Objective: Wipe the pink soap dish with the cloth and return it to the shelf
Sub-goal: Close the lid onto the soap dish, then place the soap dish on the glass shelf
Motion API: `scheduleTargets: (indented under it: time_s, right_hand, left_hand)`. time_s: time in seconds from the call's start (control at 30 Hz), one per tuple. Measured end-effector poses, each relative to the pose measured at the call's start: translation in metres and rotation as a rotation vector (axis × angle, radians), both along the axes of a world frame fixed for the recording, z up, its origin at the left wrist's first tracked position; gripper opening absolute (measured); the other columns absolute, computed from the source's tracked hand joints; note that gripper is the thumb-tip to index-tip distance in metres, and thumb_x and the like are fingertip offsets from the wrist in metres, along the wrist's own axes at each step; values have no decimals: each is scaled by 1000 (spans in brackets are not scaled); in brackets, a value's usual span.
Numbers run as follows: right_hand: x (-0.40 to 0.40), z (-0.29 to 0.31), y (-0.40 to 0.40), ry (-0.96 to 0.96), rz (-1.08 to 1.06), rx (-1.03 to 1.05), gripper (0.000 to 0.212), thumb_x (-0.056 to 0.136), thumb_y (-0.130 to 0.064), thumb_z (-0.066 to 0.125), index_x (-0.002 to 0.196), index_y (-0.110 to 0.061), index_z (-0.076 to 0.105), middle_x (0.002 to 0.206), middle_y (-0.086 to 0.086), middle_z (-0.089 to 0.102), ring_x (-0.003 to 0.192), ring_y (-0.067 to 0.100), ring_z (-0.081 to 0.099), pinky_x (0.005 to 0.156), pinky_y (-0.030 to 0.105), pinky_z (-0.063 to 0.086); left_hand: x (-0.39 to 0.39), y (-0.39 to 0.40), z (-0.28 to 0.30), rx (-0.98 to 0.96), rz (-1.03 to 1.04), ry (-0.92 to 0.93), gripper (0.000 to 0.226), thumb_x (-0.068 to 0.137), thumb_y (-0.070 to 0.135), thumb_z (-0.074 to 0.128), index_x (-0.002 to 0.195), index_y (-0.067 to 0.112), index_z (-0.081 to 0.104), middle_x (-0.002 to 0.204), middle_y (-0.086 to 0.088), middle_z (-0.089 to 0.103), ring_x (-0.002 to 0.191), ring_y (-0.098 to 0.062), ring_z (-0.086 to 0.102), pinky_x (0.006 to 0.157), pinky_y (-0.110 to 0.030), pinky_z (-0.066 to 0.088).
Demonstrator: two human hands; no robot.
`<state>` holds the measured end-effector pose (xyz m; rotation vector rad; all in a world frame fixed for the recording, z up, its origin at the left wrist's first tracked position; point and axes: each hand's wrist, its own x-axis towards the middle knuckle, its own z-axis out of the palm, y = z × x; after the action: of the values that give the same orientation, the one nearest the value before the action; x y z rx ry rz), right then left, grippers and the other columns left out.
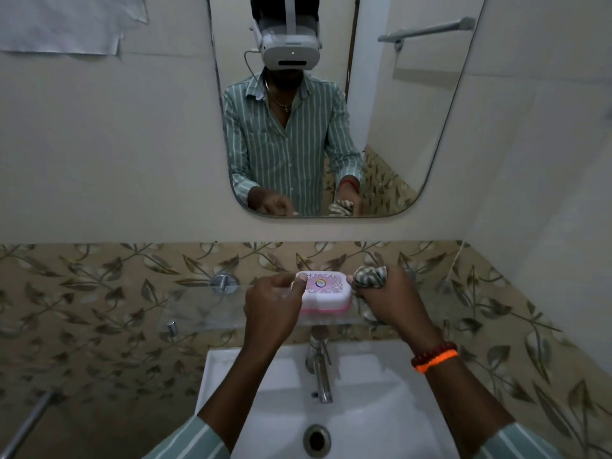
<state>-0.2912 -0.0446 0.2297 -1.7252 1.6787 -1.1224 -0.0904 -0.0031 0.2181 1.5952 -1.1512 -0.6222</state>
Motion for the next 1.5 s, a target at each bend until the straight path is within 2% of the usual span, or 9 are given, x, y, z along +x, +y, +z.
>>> scheduleTargets:
  time_s: [0.1, 0.2, 0.3, 0.43, 0.67, 0.87, 1.0, 1.37, 1.5]
  right_hand:
    - [15, 14, 39, 146, 35, -117, 19, 70, -17, 76, 60, -19, 61, 54, -13, 61, 56, -3, 58, 53, 18, 40]
    - [32, 21, 81, 72, 98, -99, 5, 70, -24, 70, 74, -21, 67, 67, -6, 69, 66, 6, 66, 55, 22, 50]
    - [48, 25, 114, -394, 393, 138, 15, 83, -23, 73, 98, -21, 74, 93, 2, 77, 89, 19, 73, 80, 40, 59]
    - [73, 29, 139, -686, 666, 412, 23, 84, -26, 77, 100, -10, 74, 104, 17, 74, 99, 33, 71, 88, 46, 57]
    - [156, 11, 180, -566, 959, 510, 30, 82, -16, 79, 90, 10, 68, 94, 30, 70, 89, 38, 72, 78, 47, 59]
    - [239, -17, 242, -348, 1167, 634, 32, 76, -26, 84, 91, 1, 74, 88, 24, 74, 86, 33, 74, 67, 44, 62]
    - [300, -38, 283, -267, 1238, 680, 26, 75, -21, 84, 85, 0, 74, 84, 20, 75, 80, 28, 74, 63, 37, 58]
    - [427, -82, 350, -257, 1444, 1071, 29, 96, -20, 59, 102, 5, 72, 100, 27, 72, 85, 31, 72, 66, 36, 60]
    - [461, -104, 349, -141, 1447, 1115, 35, 98, -27, 56, 99, 4, 72, 95, 25, 73, 77, 32, 71, 66, 40, 61]
  left_hand:
    - [-11, 32, 13, -68, -199, 115, 24, 88, 50, 73, 92, 29, 84, 83, 16, 80, 79, 4, 72, 63, -9, 50]
    - [-14, 59, 9, -85, -313, 114, 35, 90, 58, 67, 113, 35, 78, 108, 16, 78, 100, 3, 70, 78, -14, 55]
    - [6, 87, -1, -44, -481, 367, 42, 95, 55, 62, 129, 31, 70, 129, 10, 73, 123, -7, 65, 104, -31, 54]
    - [42, 138, -23, -57, -584, 639, 39, 103, 34, 59, 132, 9, 68, 132, -15, 70, 126, -31, 65, 100, -39, 56]
    - [96, 255, -56, -206, 119, 558, 41, 83, 43, 80, 105, 7, 79, 106, -20, 79, 103, -38, 74, 88, -51, 61]
    - [132, 361, -70, -296, 507, 595, 23, 88, 27, 77, 94, 5, 79, 92, -13, 81, 84, -21, 78, 69, -31, 59]
    - [154, 415, -84, -207, 874, 201, 8, 90, 16, 77, 98, 15, 80, 96, 4, 81, 94, -9, 75, 84, -31, 61]
    - [233, 481, -117, -166, 785, 205, 54, 85, 29, 84, 134, 17, 67, 125, 9, 75, 117, -10, 70, 97, -36, 59]
    - [267, 491, -142, -106, 866, 248, 30, 92, 11, 76, 122, 8, 73, 115, -4, 79, 109, -21, 74, 92, -46, 60]
